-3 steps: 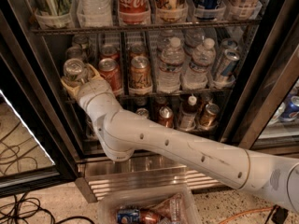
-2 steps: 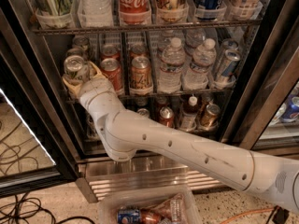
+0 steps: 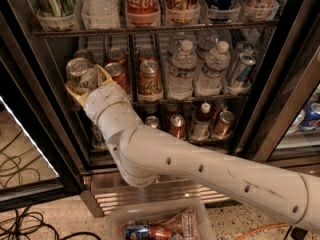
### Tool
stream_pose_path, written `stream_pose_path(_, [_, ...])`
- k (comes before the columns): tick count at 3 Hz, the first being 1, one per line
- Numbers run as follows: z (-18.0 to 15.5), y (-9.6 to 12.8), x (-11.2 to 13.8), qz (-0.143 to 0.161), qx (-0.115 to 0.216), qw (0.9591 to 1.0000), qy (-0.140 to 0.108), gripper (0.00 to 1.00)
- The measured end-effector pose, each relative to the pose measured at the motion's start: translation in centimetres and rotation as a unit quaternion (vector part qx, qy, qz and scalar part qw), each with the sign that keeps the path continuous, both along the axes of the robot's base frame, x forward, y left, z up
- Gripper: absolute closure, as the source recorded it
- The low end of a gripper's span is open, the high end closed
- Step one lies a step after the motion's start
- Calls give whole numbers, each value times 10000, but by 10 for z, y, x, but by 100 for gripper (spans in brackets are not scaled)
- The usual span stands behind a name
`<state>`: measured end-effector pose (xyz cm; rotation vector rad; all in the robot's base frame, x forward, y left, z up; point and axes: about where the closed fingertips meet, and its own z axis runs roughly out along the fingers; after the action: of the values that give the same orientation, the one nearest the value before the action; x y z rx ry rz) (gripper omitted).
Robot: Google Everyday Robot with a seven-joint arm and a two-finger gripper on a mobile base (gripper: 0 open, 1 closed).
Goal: Pick 7up can from middle shelf of fridge
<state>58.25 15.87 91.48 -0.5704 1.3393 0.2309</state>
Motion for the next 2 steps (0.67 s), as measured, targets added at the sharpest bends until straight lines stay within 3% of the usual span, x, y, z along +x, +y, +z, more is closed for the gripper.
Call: stream_pose_path(2, [-22, -1, -65, 31, 139, 9980, 610, 100])
